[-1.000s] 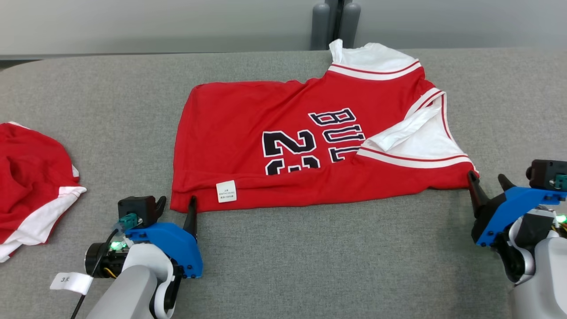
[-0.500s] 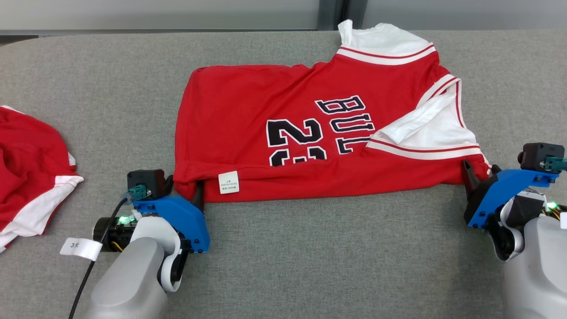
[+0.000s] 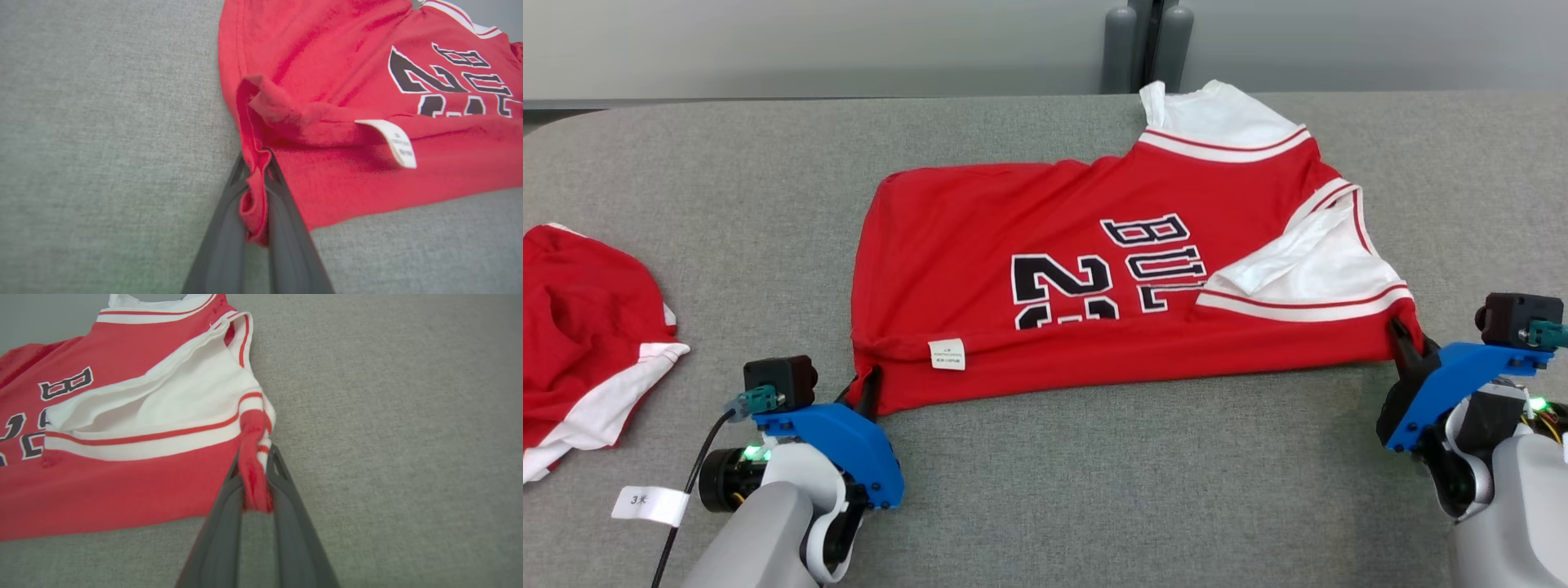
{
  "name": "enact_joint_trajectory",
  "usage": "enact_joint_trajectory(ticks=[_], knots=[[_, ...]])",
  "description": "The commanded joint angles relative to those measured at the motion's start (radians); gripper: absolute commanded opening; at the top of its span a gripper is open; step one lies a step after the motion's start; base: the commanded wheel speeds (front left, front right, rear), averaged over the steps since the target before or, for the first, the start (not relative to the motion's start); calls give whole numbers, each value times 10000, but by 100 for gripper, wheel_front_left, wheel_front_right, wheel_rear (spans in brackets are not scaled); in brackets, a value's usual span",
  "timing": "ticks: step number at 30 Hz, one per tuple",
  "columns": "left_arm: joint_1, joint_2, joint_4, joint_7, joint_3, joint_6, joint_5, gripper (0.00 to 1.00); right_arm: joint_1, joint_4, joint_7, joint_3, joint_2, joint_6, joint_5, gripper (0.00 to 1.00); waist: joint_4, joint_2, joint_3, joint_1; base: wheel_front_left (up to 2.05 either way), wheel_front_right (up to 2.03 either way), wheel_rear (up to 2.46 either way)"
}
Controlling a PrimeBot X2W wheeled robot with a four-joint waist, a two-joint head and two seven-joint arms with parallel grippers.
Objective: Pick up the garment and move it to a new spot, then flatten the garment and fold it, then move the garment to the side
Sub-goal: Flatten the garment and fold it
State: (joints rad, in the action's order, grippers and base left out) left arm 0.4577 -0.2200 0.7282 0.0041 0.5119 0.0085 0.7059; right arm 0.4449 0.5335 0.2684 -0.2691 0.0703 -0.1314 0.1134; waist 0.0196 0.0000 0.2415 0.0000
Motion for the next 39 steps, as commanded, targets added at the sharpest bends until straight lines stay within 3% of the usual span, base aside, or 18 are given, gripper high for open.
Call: enact_joint_trajectory(ticks=[1,7,13,20,21,22,23,33,39], knots=[[-342,-201,-171,92,-20,2,99,0,-412,-417,106,-18,105,13,161,0,-29,0,-142,0,0,0,0],[-1220,-751,-1795,501,-117,293,288,0,-1933,-2515,790,7,20,15,504,0,-55,0,-491,0,0,0,0],[-2677,-1404,-3586,1179,-56,1059,337,0,-3622,-4378,1572,-141,-134,16,843,0,-128,0,-729,0,0,0,0],[-4186,-1611,-4998,1446,-166,1890,566,0,-4919,-5179,1981,-234,-167,16,1348,0,-115,0,-874,0,0,0,0],[-4300,-1614,-5085,1465,-159,1977,553,29,-4990,-5202,1995,-217,-168,15,1345,36,-105,0,-892,0,0,0,0],[-4398,-1625,-5171,1484,-129,2051,528,49,-5032,-5196,1973,-205,-168,15,1338,100,-94,0,-905,0,0,0,0],[-4474,-1634,-5237,1498,-103,2120,500,100,-5065,-5151,1966,-204,-170,15,1341,100,-84,0,-919,0,0,0,0],[-4115,-2099,-6149,1964,-45,2241,314,100,-4375,-5736,2443,190,-138,7,496,100,-49,0,-978,0,0,0,0],[-2693,-2879,-6628,3015,-73,1737,191,100,-2852,-6346,3568,1530,958,7,483,100,-196,0,-764,0,0,0,0]])
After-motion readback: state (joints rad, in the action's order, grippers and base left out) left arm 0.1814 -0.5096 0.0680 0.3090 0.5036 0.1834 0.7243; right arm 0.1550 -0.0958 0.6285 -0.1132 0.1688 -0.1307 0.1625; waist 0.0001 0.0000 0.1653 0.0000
